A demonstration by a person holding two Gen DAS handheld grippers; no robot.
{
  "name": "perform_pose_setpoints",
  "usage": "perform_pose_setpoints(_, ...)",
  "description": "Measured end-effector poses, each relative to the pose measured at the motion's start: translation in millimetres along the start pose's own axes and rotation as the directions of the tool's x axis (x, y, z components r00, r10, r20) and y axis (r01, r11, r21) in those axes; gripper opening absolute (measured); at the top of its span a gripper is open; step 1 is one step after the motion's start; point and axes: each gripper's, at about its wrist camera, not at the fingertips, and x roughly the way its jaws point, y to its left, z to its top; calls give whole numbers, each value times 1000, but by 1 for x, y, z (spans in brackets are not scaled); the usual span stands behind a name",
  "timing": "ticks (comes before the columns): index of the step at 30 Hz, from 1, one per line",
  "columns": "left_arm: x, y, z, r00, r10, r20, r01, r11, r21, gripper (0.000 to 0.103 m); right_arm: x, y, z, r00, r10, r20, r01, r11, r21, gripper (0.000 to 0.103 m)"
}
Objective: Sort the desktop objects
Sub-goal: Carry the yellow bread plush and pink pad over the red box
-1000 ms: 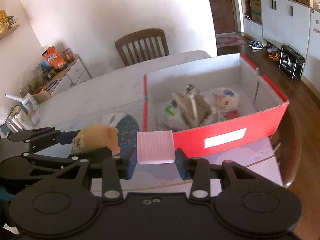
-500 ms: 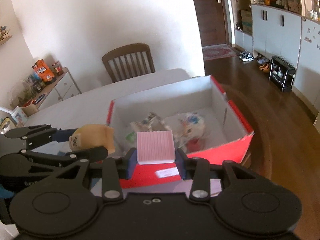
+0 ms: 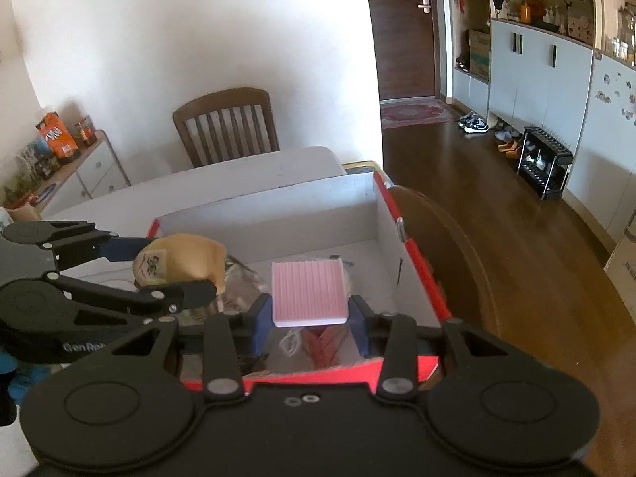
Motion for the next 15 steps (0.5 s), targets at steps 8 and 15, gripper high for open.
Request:
perform_pose_setpoints(8,25,-10,-1,999,14,-36,-11,997,72,64,42,-10,-4,996,-29,-85,29,1000,-7,40)
perform_pose_setpoints(15,38,-18,2,998,17,-57,-10,993,115,64,65,-21,-6,989,-37,-145,38,999,7,40)
